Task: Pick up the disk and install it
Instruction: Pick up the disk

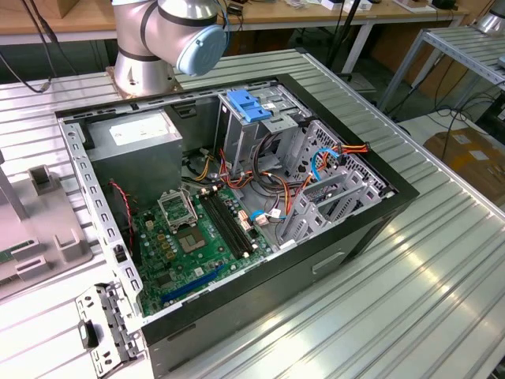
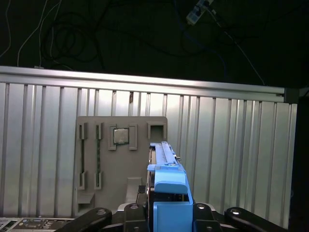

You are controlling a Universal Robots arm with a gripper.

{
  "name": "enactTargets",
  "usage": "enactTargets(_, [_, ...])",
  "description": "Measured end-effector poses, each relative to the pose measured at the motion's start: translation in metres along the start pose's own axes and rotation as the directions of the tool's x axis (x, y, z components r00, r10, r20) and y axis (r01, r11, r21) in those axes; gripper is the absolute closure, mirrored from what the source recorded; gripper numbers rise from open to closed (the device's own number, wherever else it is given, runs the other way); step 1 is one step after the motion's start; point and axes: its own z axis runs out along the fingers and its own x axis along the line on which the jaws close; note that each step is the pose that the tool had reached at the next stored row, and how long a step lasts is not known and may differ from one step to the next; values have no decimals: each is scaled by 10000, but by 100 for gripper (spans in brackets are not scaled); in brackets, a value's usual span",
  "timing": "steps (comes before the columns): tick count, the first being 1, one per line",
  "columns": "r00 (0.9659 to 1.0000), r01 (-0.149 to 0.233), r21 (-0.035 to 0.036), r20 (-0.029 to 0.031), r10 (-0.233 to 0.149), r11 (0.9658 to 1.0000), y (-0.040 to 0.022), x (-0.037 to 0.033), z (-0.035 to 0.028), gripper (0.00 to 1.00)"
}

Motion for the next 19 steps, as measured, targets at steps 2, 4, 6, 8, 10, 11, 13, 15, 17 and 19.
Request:
enactTargets(2, [10000,0,1,1,0,10000,-14,1,0,64])
enactTargets(4, [10000,0,0,0,0,10000,-24,1,0,64])
enactTargets(6, [10000,0,1,0,0,10000,-35,2,0,64])
enactTargets(8, [10000,0,0,0,0,10000,-41,2,1,64])
enactTargets(10, [10000,0,0,0,0,10000,-46,3,1,64])
enactTargets(11, [10000,0,0,0,0,10000,-49,3,0,64])
enactTargets(13, [10000,0,0,0,0,10000,-51,3,1,64])
enactTargets(15, [10000,0,0,0,0,10000,-52,3,1,64])
enactTargets(17, [10000,0,0,0,0,10000,-55,3,1,64])
enactTargets(19, [10000,0,0,0,0,10000,-58,3,1,64])
